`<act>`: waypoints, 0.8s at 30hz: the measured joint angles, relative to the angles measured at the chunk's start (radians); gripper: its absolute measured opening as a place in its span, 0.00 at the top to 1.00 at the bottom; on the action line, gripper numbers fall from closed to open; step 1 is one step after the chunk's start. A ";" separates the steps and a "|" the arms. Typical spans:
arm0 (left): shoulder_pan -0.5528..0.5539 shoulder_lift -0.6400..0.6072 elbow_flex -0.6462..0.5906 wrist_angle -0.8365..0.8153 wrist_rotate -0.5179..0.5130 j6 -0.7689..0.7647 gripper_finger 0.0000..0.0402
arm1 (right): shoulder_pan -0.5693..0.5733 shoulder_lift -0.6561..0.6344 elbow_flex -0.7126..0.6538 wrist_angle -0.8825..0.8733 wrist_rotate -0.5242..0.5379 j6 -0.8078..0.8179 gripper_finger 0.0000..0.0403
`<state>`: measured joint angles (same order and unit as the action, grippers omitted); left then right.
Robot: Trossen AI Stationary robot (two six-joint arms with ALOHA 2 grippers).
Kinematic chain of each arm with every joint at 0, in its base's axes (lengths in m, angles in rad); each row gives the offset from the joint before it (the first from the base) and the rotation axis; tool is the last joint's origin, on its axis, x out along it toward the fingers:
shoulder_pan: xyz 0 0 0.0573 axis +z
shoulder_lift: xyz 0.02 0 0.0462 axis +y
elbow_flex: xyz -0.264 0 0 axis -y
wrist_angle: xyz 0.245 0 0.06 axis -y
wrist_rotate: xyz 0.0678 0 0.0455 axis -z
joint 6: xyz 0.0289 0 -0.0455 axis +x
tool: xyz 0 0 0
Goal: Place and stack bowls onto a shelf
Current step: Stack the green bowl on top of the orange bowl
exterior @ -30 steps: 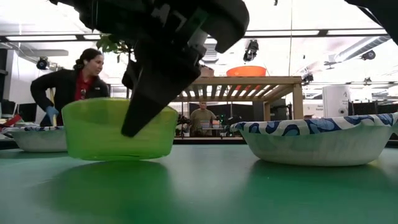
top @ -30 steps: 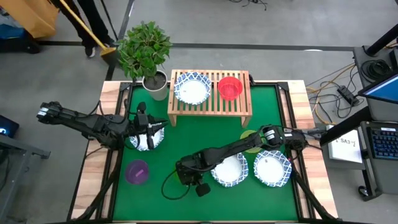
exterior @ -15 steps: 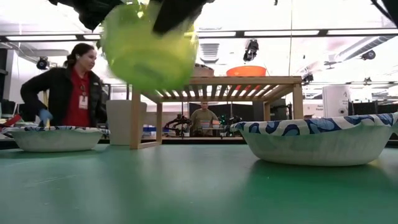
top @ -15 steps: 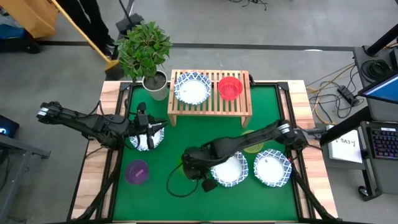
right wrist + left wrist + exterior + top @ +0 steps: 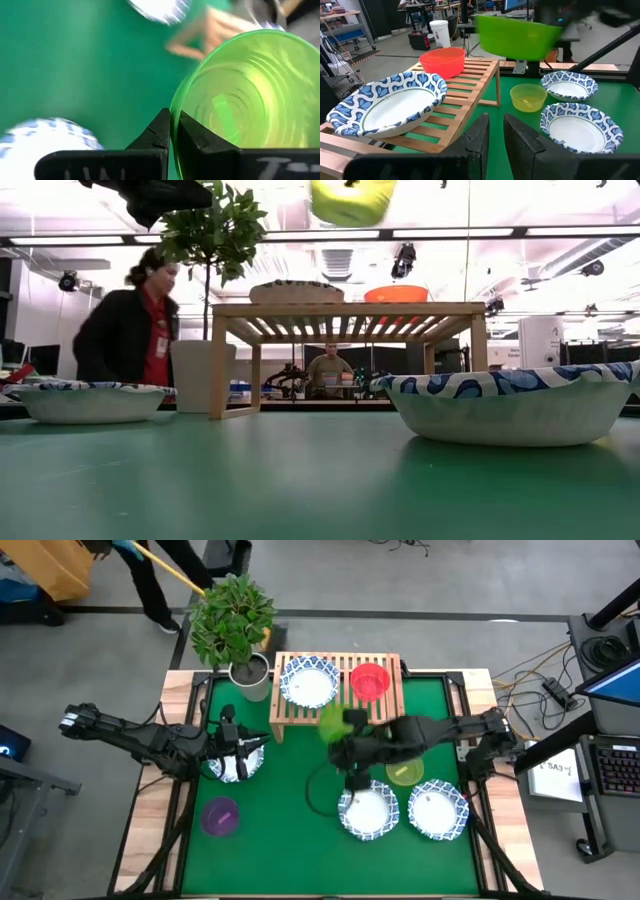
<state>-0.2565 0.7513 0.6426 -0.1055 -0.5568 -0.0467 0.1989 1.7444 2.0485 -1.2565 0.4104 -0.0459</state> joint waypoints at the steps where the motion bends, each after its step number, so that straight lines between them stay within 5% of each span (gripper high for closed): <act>1: 0.000 0.000 0.000 0.000 0.000 0.000 0.90 | -0.026 -0.006 0.000 -0.023 0.009 0.011 0.98; 9: 0.000 0.000 0.000 -0.002 0.000 0.000 0.90 | -0.277 -0.035 0.000 -0.108 0.006 0.009 0.98; 14: 0.000 0.000 0.000 -0.008 0.000 0.000 0.90 | -0.410 -0.035 -0.002 -0.136 -0.095 0.008 0.98; 24: 0.000 0.000 0.000 -0.018 0.000 0.000 0.90 | -0.495 -0.035 -0.041 -0.131 -0.131 -0.018 0.98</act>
<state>-0.2565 0.7513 0.6426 -0.1230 -0.5568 -0.0467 -0.2966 1.7096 2.0074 -1.3879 0.2798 -0.0637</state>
